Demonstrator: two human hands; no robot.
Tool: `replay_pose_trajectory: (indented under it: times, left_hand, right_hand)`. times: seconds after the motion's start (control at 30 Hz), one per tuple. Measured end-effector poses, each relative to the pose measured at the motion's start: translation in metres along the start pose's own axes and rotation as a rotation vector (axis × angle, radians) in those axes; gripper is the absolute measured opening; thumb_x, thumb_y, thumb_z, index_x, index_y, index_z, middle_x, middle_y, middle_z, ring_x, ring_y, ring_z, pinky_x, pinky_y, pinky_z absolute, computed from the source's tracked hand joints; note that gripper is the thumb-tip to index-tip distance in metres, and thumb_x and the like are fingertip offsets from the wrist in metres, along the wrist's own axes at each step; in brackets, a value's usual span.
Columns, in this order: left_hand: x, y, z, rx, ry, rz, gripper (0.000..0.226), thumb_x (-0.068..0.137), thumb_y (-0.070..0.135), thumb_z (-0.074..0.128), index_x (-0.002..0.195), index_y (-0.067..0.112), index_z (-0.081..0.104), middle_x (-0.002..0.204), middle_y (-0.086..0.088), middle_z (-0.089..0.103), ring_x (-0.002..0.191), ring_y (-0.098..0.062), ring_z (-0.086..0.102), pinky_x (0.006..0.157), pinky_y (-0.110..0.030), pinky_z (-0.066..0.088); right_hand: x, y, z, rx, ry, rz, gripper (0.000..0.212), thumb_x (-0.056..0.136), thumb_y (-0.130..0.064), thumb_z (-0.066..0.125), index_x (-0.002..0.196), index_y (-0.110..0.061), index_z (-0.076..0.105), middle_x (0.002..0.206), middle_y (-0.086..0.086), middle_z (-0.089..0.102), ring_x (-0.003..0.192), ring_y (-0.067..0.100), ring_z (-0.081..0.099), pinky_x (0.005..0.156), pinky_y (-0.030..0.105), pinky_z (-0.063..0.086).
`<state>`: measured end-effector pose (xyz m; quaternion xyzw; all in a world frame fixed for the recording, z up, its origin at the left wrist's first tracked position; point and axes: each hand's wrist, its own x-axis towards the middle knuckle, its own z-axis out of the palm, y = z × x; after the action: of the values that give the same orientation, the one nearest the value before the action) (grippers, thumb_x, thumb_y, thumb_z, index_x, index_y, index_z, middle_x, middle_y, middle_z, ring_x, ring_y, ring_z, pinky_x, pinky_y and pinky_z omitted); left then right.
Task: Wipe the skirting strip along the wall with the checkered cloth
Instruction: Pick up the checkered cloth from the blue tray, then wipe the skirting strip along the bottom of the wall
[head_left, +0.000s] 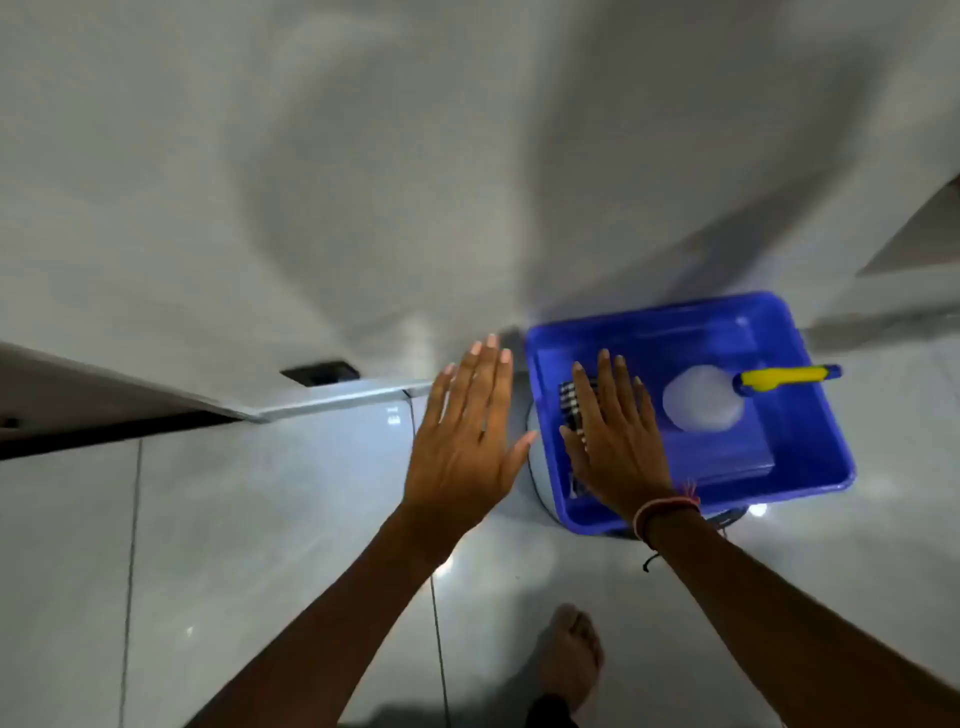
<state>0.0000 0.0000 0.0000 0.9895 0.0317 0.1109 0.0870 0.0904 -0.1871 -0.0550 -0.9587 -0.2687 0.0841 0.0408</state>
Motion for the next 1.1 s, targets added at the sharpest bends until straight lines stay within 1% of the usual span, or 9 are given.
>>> replay_pose_trajectory:
  times: [0.2, 0.4, 0.53, 0.63, 0.73, 0.8, 0.83, 0.97, 1.1]
  left_hand:
    - [-0.005, 0.018, 0.144, -0.042, -0.294, 0.114, 0.081, 0.107, 0.050, 0.065, 0.162, -0.005, 0.041, 0.169, -0.025, 0.032, 0.158, -0.037, 0.030, 0.125, -0.055, 0.038]
    - [0.007, 0.001, 0.142, -0.014, -0.349, 0.266, 0.090, 0.107, 0.061, 0.057, 0.163, -0.005, 0.036, 0.172, -0.023, 0.025, 0.161, -0.034, 0.023, 0.130, -0.051, 0.031]
    - [0.039, -0.074, 0.089, 0.088, -0.292, 0.486, 0.090, 0.106, 0.064, 0.039, 0.161, -0.007, 0.041, 0.168, -0.026, 0.032, 0.157, -0.038, 0.031, 0.127, -0.053, 0.032]
    - [0.059, -0.136, 0.052, 0.200, -0.238, 0.587, 0.089, 0.110, 0.063, 0.035, 0.159, -0.010, 0.040, 0.168, -0.027, 0.032, 0.157, -0.040, 0.030, 0.127, -0.054, 0.034]
    - [0.064, -0.169, 0.049, 0.255, -0.211, 0.719, 0.087, 0.109, 0.060, 0.050, 0.158, -0.011, 0.042, 0.167, -0.028, 0.034, 0.156, -0.041, 0.033, 0.126, -0.055, 0.035]
    - [0.065, -0.183, 0.058, 0.310, -0.172, 0.821, 0.086, 0.110, 0.060, 0.041, 0.160, -0.010, 0.039, 0.168, -0.028, 0.032, 0.156, -0.041, 0.032, 0.128, -0.055, 0.032]
    - [0.067, -0.187, 0.061, 0.344, -0.158, 0.856, 0.088, 0.110, 0.061, 0.031, 0.163, -0.009, 0.034, 0.170, -0.027, 0.028, 0.158, -0.040, 0.028, 0.129, -0.054, 0.028]
    - [0.070, -0.212, 0.096, 0.484, -0.062, 0.980, 0.086, 0.111, 0.060, 0.022, 0.168, -0.005, 0.023, 0.174, -0.024, 0.018, 0.162, -0.036, 0.017, 0.132, -0.053, 0.018]
    - [0.083, -0.250, 0.113, 0.808, 0.090, 1.210, 0.081, 0.117, 0.055, 0.027, 0.169, -0.005, 0.015, 0.174, -0.026, 0.013, 0.162, -0.036, 0.013, 0.131, -0.056, 0.008]
  right_hand:
    - [0.022, 0.051, 0.115, 0.071, -0.243, 0.079, 0.084, 0.096, -0.048, 0.048, 0.163, -0.019, 0.008, 0.171, 0.021, 0.000, 0.159, 0.042, 0.001, 0.125, 0.063, 0.011]
    - [0.024, 0.064, 0.100, 0.382, -0.169, 0.238, 0.085, 0.088, -0.002, 0.066, 0.160, -0.019, 0.025, 0.172, 0.013, 0.008, 0.157, 0.038, 0.017, 0.125, 0.052, 0.027]
    - [0.003, 0.027, 0.051, 1.176, 0.280, 0.654, 0.056, 0.099, 0.002, 0.042, 0.145, -0.029, 0.051, 0.135, 0.003, 0.059, 0.116, 0.013, 0.062, 0.100, 0.024, 0.048]
    - [-0.029, -0.040, 0.023, 1.833, 0.650, 0.919, 0.051, 0.094, 0.004, 0.048, 0.132, -0.026, 0.062, 0.098, 0.003, 0.072, 0.080, 0.017, 0.068, 0.077, 0.030, 0.058]
    - [-0.056, -0.139, 0.035, 2.569, 0.922, 0.733, 0.070, 0.093, -0.014, 0.059, 0.152, 0.009, 0.030, 0.130, 0.027, 0.062, 0.116, 0.038, 0.065, 0.112, 0.058, 0.042]
    - [-0.050, -0.207, 0.070, 2.661, 0.981, 0.640, 0.067, 0.095, -0.006, 0.056, 0.152, 0.013, 0.026, 0.141, 0.023, 0.057, 0.130, 0.036, 0.056, 0.120, 0.057, 0.034]
    - [-0.038, -0.232, 0.089, 2.674, 0.915, 0.843, 0.078, 0.084, -0.012, 0.068, 0.151, 0.008, 0.034, 0.138, 0.018, 0.060, 0.123, 0.030, 0.059, 0.115, 0.049, 0.043]
    - [0.034, -0.313, 0.191, 2.697, 0.877, 1.076, 0.046, 0.094, -0.003, 0.046, 0.139, -0.008, 0.055, 0.101, 0.013, 0.072, 0.083, 0.023, 0.070, 0.076, 0.032, 0.060]
    - [0.101, -0.323, 0.286, 2.806, 0.975, 1.132, 0.059, 0.098, 0.008, 0.036, 0.151, -0.015, 0.047, 0.124, 0.010, 0.070, 0.099, 0.022, 0.065, 0.097, 0.035, 0.053]
